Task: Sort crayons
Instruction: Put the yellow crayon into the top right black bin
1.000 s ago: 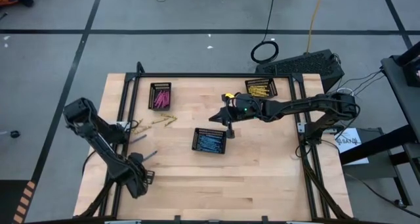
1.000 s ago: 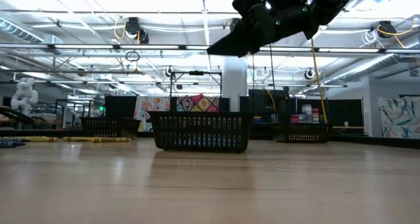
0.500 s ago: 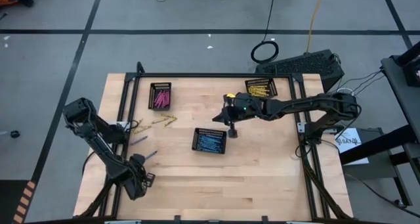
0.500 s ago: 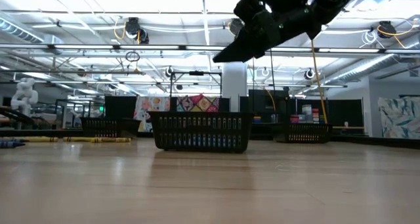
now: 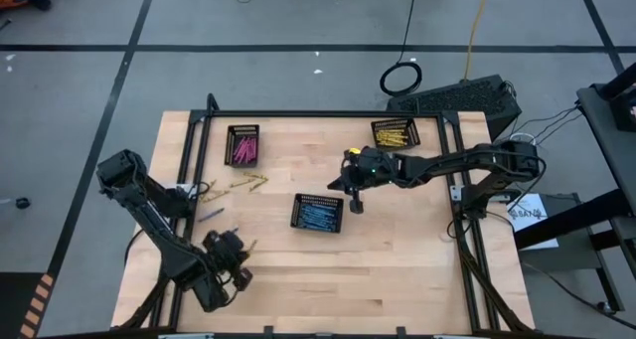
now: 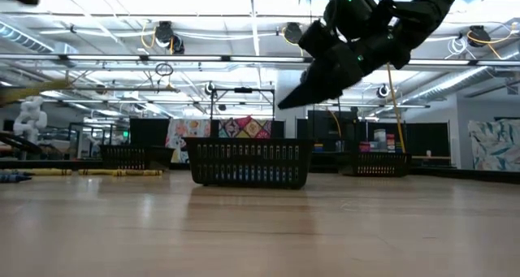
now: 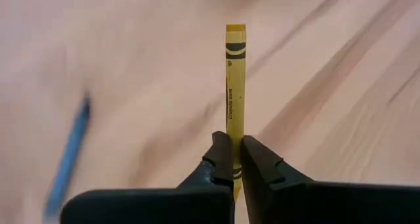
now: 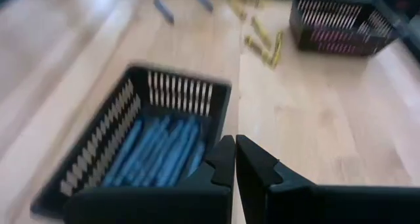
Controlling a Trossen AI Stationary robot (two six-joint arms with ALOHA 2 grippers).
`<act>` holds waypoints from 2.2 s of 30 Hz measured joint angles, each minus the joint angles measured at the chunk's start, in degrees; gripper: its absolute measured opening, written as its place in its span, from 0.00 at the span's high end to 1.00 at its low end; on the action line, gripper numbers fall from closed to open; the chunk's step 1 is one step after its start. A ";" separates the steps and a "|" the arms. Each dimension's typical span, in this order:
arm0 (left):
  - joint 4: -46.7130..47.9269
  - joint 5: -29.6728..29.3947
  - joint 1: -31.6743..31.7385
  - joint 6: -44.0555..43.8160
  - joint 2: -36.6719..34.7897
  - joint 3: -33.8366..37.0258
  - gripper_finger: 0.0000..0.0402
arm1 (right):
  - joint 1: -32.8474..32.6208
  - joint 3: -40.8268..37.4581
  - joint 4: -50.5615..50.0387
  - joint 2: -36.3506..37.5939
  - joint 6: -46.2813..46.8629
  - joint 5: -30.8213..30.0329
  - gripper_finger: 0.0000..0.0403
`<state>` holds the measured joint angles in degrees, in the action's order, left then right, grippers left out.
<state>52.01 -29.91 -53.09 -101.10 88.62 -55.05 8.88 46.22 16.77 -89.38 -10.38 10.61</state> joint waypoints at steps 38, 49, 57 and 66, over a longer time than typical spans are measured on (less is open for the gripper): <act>-35.27 -11.88 32.47 80.65 -0.11 -0.35 0.99 | -8.04 7.37 3.44 -2.29 6.50 -8.87 0.58; -35.23 -11.63 32.46 80.63 -0.13 -0.35 0.99 | -9.43 7.34 6.56 -2.35 8.20 -5.89 0.58; -35.23 -11.63 32.46 80.59 -0.13 -0.35 0.99 | -10.18 7.34 7.47 -2.47 8.53 -6.36 0.59; -35.23 -11.63 32.45 80.57 -0.13 -0.35 0.99 | -10.14 7.34 9.99 -2.47 8.29 -7.69 0.76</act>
<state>16.78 -41.54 -20.64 -20.53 88.49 -55.40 -1.26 53.56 26.76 -91.85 -2.09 2.92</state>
